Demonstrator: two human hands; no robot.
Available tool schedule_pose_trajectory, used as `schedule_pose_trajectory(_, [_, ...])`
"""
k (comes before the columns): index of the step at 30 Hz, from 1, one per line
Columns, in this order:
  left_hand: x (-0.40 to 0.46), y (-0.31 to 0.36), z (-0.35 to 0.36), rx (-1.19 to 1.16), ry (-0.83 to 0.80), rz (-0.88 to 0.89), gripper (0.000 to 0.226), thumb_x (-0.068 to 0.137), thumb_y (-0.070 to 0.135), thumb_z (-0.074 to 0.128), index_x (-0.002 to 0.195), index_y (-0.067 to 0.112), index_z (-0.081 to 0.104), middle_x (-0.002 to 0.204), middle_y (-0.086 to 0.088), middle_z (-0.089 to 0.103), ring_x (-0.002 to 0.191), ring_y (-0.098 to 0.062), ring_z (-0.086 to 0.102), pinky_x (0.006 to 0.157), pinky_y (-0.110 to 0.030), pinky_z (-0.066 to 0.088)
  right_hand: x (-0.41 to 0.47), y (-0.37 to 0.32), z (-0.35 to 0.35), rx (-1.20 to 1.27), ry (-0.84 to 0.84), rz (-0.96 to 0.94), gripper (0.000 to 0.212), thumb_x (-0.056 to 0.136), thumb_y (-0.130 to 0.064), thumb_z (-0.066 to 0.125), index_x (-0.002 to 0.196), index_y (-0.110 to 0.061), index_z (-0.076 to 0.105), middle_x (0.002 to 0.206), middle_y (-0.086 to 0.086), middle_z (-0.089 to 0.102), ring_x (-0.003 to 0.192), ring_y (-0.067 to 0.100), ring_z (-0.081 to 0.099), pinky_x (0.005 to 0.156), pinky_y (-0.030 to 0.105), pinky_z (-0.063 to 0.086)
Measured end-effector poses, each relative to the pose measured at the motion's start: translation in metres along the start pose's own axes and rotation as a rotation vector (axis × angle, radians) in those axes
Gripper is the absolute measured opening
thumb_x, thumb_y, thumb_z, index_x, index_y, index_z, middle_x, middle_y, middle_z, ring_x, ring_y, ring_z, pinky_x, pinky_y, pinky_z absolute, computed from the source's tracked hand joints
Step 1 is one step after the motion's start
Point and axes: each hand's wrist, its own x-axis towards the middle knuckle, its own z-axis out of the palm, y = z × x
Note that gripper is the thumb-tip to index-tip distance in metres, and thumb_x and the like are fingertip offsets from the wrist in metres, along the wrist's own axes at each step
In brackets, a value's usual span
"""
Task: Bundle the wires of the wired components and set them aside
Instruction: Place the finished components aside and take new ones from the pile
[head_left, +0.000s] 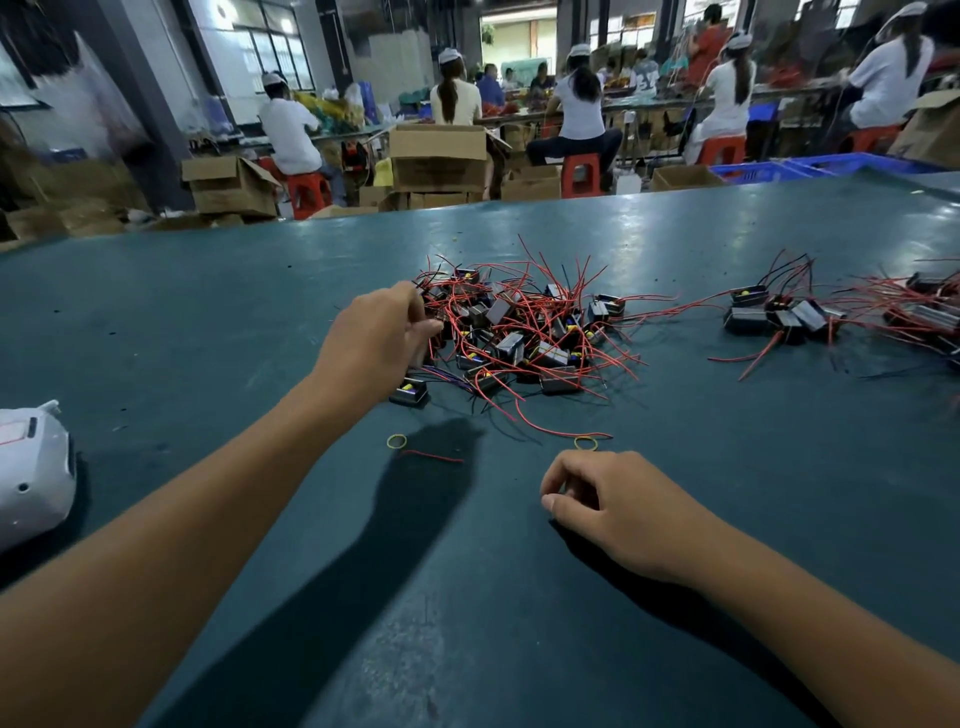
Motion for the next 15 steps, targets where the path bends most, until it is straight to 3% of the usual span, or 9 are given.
schedule_pose_trajectory(3, [-0.027, -0.005, 0.004, -0.043, -0.050, -0.047, 0.014, 0.097, 0.022, 0.064, 0.094, 0.010, 0.060, 0.082, -0.005, 0.060, 0.081, -0.030, 0.055, 0.073, -0.040, 0.046, 0.000, 0.000, 0.001, 0.002, -0.001, 0.011, 0.007, 0.092, -0.035, 0.060, 0.087, -0.031, 0.062, 0.072, -0.011, 0.063, 0.070, 0.002, 0.056, 0.065, 0.023, 0.045])
schedule_pose_trajectory(6, [-0.047, -0.016, 0.007, -0.165, -0.112, -0.006, 0.015, 0.093, 0.021, 0.070, 0.101, 0.013, 0.062, 0.086, 0.003, 0.062, 0.079, -0.022, 0.057, 0.072, -0.031, 0.045, -0.001, 0.000, 0.001, 0.015, -0.006, 0.012, 0.006, 0.092, -0.036, 0.060, 0.087, -0.031, 0.062, 0.073, -0.010, 0.064, 0.071, 0.003, 0.057, 0.066, 0.025, 0.047])
schedule_pose_trajectory(10, [-0.067, -0.028, 0.016, -0.155, -0.098, 0.068, 0.054, 0.081, 0.022, 0.082, 0.128, 0.017, 0.056, 0.117, 0.002, 0.057, 0.089, -0.012, 0.054, 0.085, -0.023, 0.043, -0.001, 0.000, 0.002, 0.022, 0.002, 0.010, 0.007, 0.092, -0.034, 0.061, 0.087, -0.030, 0.062, 0.072, -0.010, 0.063, 0.069, 0.004, 0.056, 0.066, 0.027, 0.047])
schedule_pose_trajectory(13, [-0.070, -0.029, 0.026, 0.032, -0.134, 0.086, 0.073, 0.082, 0.031, 0.081, 0.145, 0.018, 0.047, 0.142, -0.004, 0.047, 0.123, -0.024, 0.046, 0.107, -0.036, 0.035, -0.001, -0.001, 0.002, 0.029, 0.002, 0.015, 0.006, 0.092, -0.033, 0.061, 0.087, -0.029, 0.063, 0.071, -0.011, 0.063, 0.067, 0.004, 0.056, 0.065, 0.026, 0.046])
schedule_pose_trajectory(15, [-0.070, -0.025, 0.032, 0.051, -0.111, 0.122, 0.067, 0.084, 0.032, 0.079, 0.141, 0.015, 0.048, 0.138, -0.006, 0.051, 0.124, -0.028, 0.047, 0.106, -0.041, 0.036, 0.000, -0.002, 0.002, 0.023, -0.003, 0.019, 0.006, 0.092, -0.033, 0.061, 0.087, -0.029, 0.062, 0.072, -0.011, 0.063, 0.068, 0.004, 0.056, 0.065, 0.026, 0.046])
